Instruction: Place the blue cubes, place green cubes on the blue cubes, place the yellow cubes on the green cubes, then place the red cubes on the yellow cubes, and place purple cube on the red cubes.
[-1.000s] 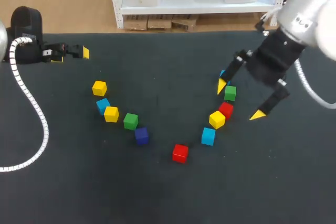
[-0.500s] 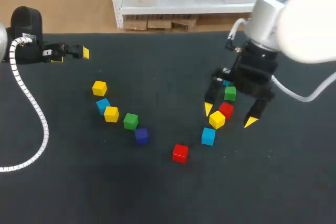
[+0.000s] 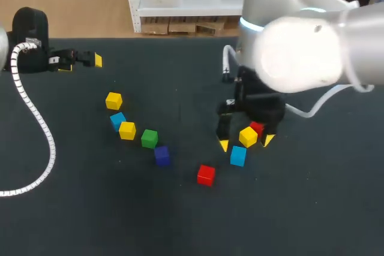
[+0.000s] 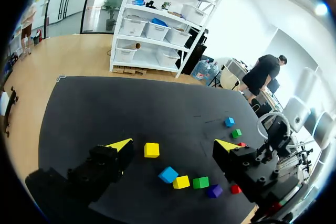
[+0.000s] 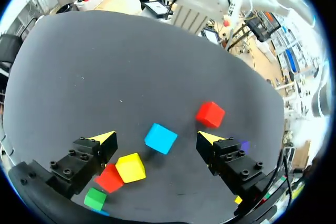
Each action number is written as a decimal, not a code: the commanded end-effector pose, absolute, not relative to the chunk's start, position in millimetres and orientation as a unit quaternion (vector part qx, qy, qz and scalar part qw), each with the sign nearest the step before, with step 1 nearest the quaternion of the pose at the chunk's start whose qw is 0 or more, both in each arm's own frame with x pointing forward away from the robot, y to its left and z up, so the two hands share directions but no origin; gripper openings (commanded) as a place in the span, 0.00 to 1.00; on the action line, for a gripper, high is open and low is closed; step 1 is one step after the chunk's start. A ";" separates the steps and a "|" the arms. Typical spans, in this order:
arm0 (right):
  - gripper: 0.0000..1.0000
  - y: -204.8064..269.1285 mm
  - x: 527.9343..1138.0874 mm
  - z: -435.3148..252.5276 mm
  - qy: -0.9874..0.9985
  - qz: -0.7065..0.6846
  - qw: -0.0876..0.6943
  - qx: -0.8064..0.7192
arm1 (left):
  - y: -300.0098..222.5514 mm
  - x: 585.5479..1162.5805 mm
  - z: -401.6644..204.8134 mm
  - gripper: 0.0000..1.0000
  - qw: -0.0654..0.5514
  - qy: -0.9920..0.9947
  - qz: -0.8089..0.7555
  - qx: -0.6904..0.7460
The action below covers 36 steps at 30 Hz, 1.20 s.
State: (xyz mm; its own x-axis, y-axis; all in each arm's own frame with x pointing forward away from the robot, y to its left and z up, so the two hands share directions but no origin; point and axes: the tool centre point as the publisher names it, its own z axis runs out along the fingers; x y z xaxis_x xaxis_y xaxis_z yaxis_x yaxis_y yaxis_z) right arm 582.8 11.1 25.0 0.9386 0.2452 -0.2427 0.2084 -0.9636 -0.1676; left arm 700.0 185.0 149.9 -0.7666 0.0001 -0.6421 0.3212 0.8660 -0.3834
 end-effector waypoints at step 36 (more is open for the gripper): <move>0.40 8.2 585.5 -5.4 0.083 0.174 0.060 -0.979 | 185.0 700.0 150.0 1.00 0.330 0.908 -0.243 0.088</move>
State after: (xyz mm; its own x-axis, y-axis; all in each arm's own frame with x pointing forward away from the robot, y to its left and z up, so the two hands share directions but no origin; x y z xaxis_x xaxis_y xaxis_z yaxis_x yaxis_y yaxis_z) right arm 586.3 7.9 -4.9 0.9253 -0.1396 -0.3525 -0.1819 -0.9792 -0.0899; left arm 700.0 185.0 150.0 -0.7666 0.0001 -0.6421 0.3212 0.8659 -0.3834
